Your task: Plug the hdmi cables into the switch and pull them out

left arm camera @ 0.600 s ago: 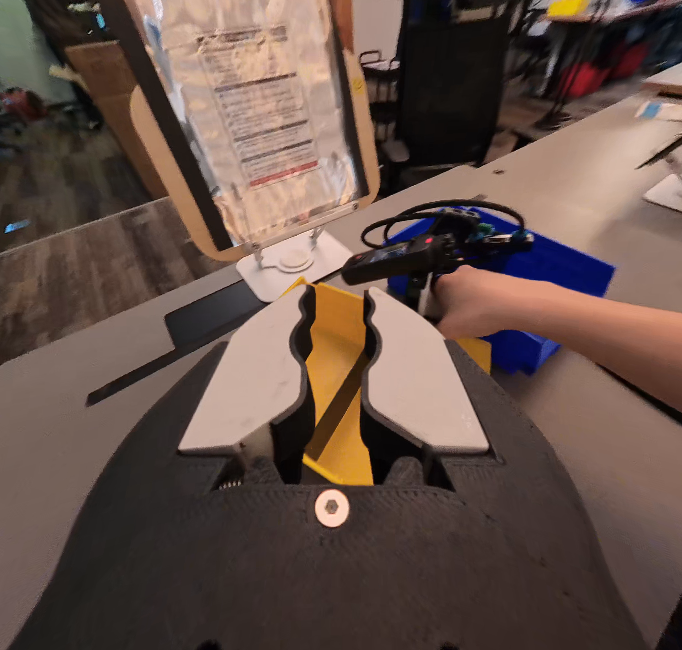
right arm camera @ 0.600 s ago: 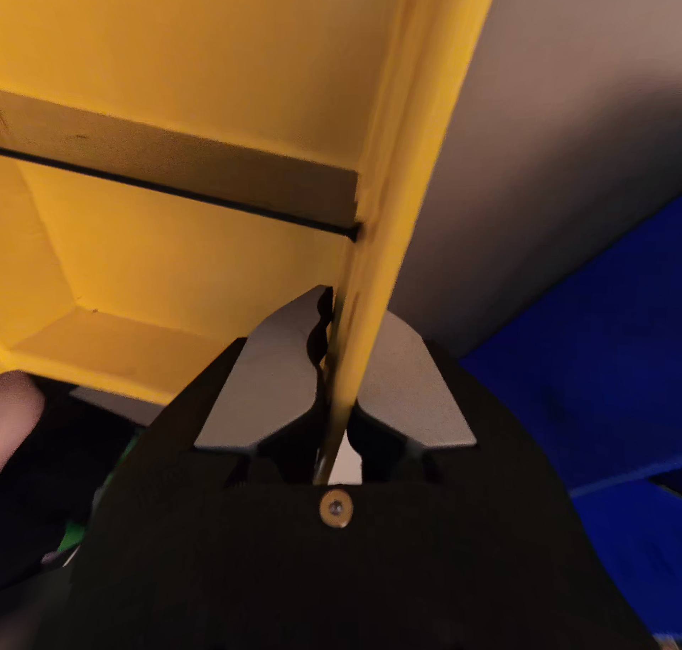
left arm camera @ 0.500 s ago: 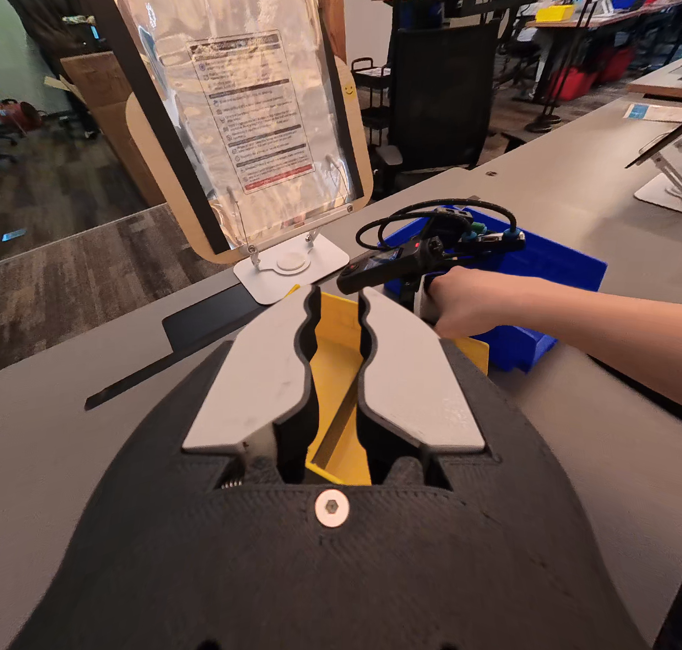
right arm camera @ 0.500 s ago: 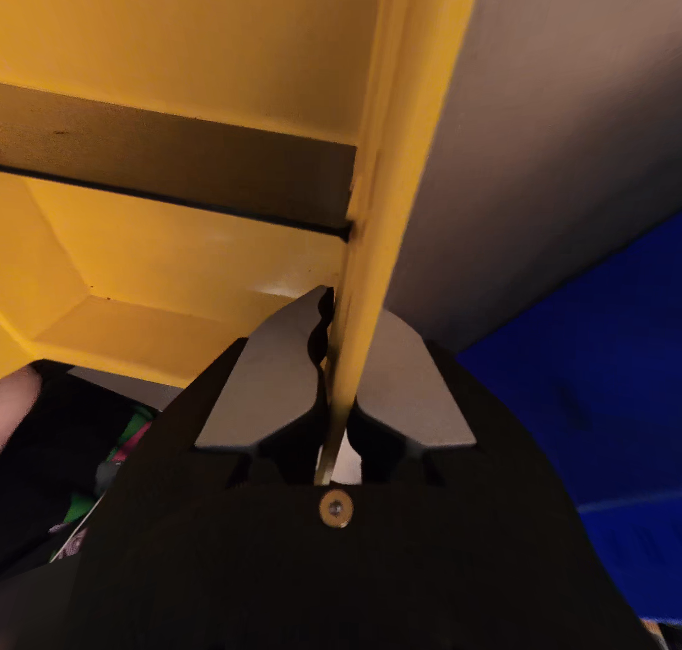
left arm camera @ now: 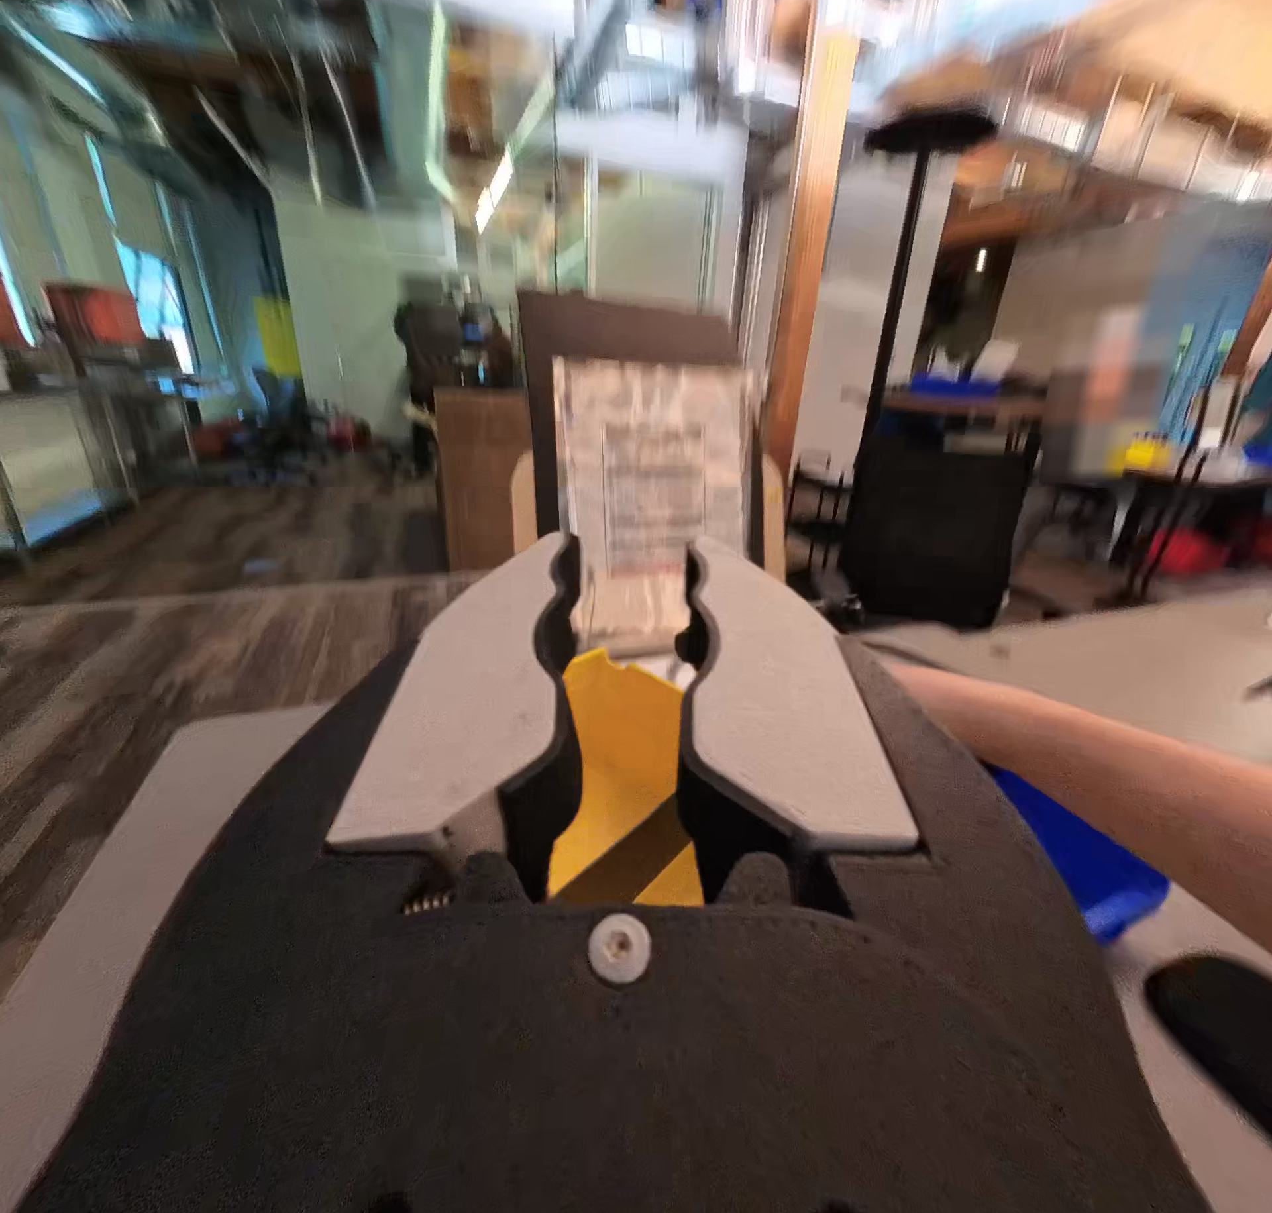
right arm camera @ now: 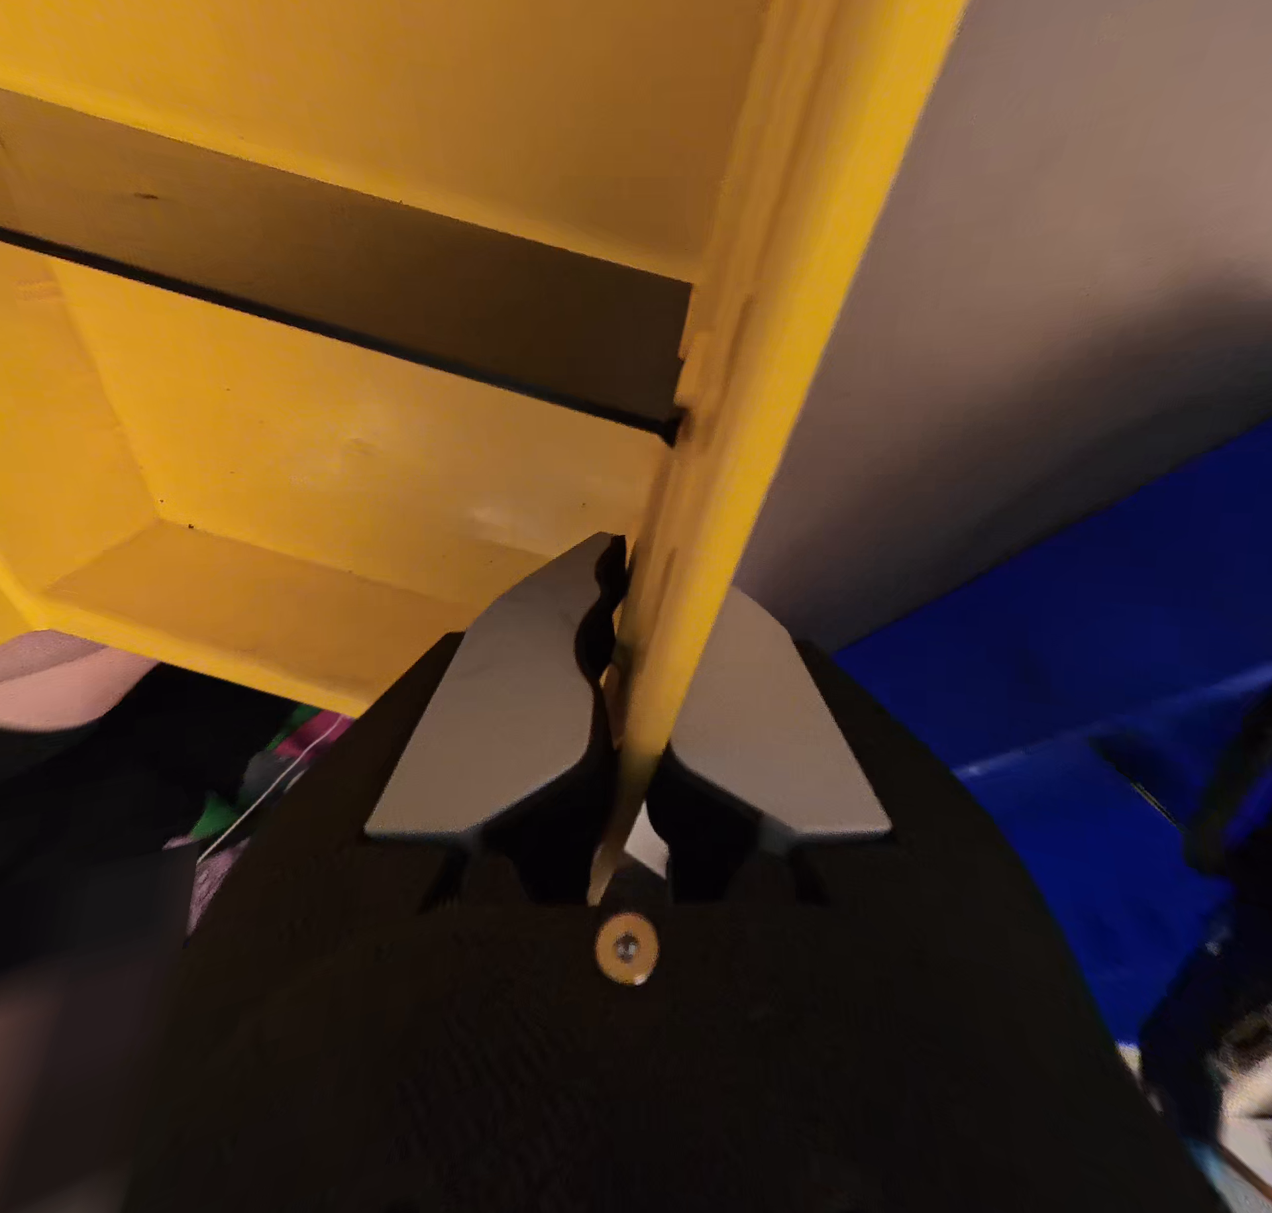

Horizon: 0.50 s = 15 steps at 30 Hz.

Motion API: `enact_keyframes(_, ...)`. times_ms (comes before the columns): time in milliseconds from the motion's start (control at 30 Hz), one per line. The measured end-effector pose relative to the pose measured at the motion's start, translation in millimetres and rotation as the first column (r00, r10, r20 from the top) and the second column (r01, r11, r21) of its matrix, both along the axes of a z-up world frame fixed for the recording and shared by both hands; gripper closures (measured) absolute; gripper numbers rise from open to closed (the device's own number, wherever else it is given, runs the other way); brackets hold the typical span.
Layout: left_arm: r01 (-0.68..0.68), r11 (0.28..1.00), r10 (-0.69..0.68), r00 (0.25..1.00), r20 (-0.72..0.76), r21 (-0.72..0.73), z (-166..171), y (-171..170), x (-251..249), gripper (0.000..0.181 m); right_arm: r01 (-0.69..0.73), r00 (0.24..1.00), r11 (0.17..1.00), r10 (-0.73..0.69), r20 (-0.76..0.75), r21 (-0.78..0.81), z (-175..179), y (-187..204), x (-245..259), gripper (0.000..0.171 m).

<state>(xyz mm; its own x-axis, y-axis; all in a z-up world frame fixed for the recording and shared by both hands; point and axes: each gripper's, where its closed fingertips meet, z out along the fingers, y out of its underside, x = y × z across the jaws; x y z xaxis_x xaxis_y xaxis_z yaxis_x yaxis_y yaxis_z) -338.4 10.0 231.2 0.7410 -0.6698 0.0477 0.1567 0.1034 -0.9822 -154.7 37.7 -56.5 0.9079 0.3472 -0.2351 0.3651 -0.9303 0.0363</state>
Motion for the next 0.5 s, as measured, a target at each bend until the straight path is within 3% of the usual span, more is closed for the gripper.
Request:
enact_keyframes(67,-0.006,0.995,-0.005,0.993,0.114,0.096,22,-30,-24,0.139,-0.021,0.999,1.0,0.021,-0.031,0.016,41,2,-4,0.167)
enact_keyframes(167,0.059,0.966,-0.119,0.966,0.23,0.252,45,-75,-44,0.149,-0.001,0.996,0.996,0.009,-0.089,0.086,114,1,9,0.167)
enact_keyframes(267,0.136,0.951,-0.206,0.949,0.24,0.278,48,-91,-43,0.139,0.06,0.981,0.983,-0.025,-0.193,0.175,187,-15,36,0.167)
enact_keyframes(400,0.297,0.952,-0.303,0.949,0.084,0.079,17,-60,8,0.13,0.225,0.949,0.94,-0.151,-0.277,0.257,259,-53,106,0.168)
enact_keyframes(500,0.516,0.825,-0.553,0.822,-0.138,-0.232,-47,-44,86,0.136,0.38,0.918,0.87,-0.313,-0.244,0.313,282,-90,184,0.166)
